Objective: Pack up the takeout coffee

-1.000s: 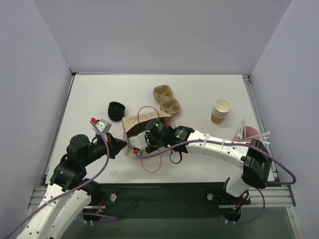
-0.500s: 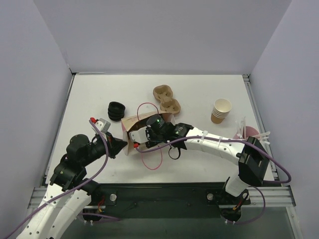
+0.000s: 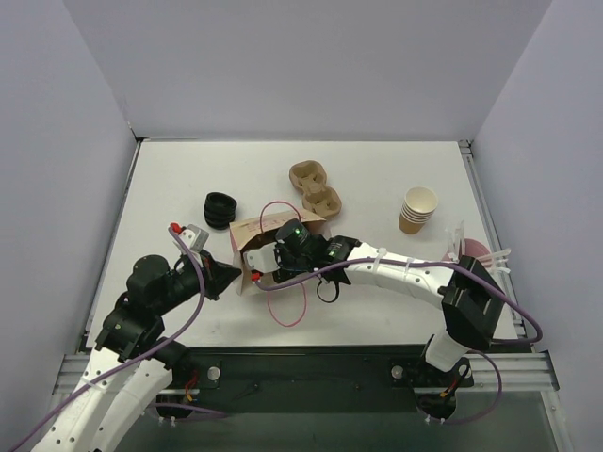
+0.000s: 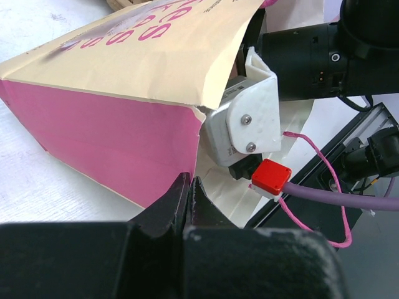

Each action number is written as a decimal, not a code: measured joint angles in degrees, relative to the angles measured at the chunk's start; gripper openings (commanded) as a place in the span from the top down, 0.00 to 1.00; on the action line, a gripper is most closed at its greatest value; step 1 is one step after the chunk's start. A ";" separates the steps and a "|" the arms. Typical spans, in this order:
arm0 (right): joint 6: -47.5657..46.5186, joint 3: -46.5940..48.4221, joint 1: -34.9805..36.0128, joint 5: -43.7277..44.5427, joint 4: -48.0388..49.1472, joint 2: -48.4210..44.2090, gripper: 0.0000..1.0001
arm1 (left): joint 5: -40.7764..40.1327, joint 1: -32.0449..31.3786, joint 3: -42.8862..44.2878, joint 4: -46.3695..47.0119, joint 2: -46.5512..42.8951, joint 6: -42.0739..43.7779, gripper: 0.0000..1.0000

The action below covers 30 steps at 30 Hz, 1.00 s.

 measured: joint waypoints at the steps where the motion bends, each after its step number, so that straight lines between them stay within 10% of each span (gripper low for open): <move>1: 0.13 -0.02 0.00 0.02 0.28 0.24 0.75 | -0.02 0.00 -0.09 0.00 0.00 -0.02 1.00; 30: 6.97 -2.64 -0.04 3.43 8.28 3.37 0.61 | -0.20 0.00 -0.17 -0.24 -0.35 -1.60 1.00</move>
